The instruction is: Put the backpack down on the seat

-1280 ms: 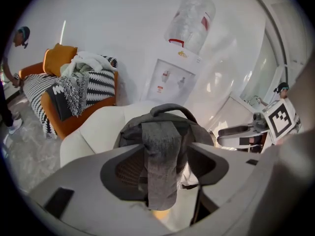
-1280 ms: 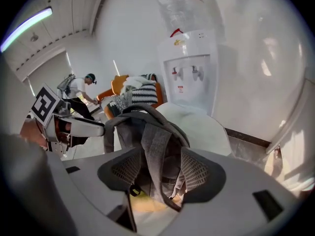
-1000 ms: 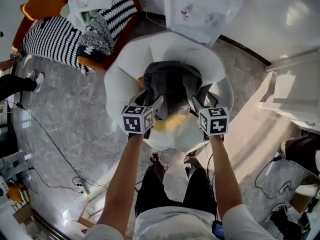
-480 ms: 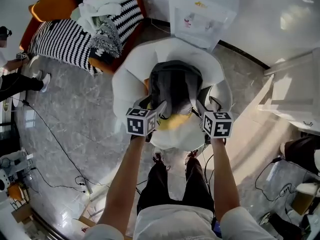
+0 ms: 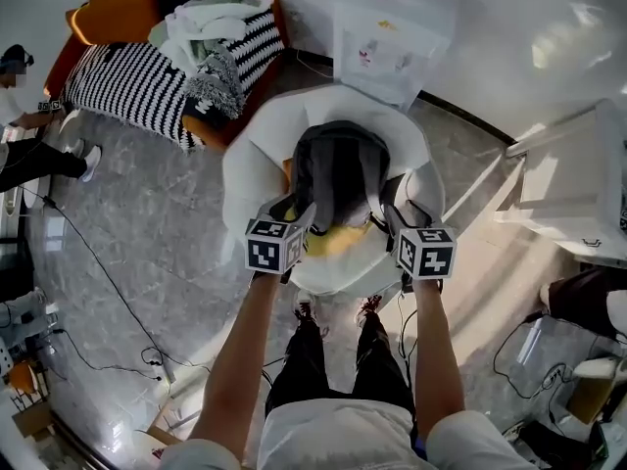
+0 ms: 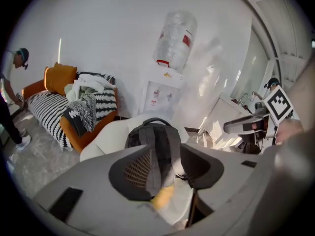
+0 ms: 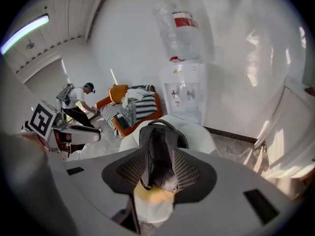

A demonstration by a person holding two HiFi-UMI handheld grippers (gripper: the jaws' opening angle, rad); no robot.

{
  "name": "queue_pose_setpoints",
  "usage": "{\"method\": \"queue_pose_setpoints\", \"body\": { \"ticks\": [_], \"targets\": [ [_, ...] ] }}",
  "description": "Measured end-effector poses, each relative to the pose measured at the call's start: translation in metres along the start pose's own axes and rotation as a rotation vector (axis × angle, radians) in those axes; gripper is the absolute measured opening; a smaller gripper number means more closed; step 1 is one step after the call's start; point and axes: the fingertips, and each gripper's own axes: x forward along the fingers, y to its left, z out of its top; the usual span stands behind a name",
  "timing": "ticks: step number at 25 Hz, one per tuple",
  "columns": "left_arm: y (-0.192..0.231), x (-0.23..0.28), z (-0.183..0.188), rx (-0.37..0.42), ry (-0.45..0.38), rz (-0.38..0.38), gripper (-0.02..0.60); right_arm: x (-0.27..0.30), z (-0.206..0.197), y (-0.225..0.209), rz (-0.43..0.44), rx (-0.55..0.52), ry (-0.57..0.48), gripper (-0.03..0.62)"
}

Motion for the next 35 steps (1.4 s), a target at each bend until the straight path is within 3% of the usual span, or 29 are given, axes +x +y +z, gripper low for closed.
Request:
{"method": "queue_pose_setpoints", "body": {
  "ticks": [7, 12, 14, 22, 25, 28, 35],
  "targets": [
    [0.004, -0.034, 0.004, 0.016, -0.060, 0.103, 0.130, -0.029, 0.001, 0.020, 0.018, -0.008, -0.014, 0.166],
    [0.001, -0.063, 0.008, 0.006, -0.100, 0.098, 0.130, -0.053, 0.008, 0.032, 0.011, -0.038, -0.016, 0.164],
    [-0.001, -0.078, 0.010, 0.009, -0.120, 0.092, 0.100, -0.065, 0.012, 0.038, 0.005, -0.058, -0.026, 0.164],
    [-0.026, -0.137, 0.026, 0.107, -0.159, 0.015, 0.092, -0.112, 0.028, 0.061, -0.007, -0.092, -0.063, 0.164],
    [-0.025, -0.159, 0.037, 0.157, -0.164, 0.040, 0.073, -0.127, 0.040, 0.068, -0.019, -0.113, -0.092, 0.120],
    [-0.026, -0.176, 0.046, 0.200, -0.172, 0.066, 0.038, -0.142, 0.050, 0.074, -0.015, -0.135, -0.113, 0.120],
    [-0.049, -0.225, 0.080, 0.194, -0.310, 0.039, 0.000, -0.189, 0.085, 0.095, -0.001, -0.171, -0.240, 0.120]
  ]
}}
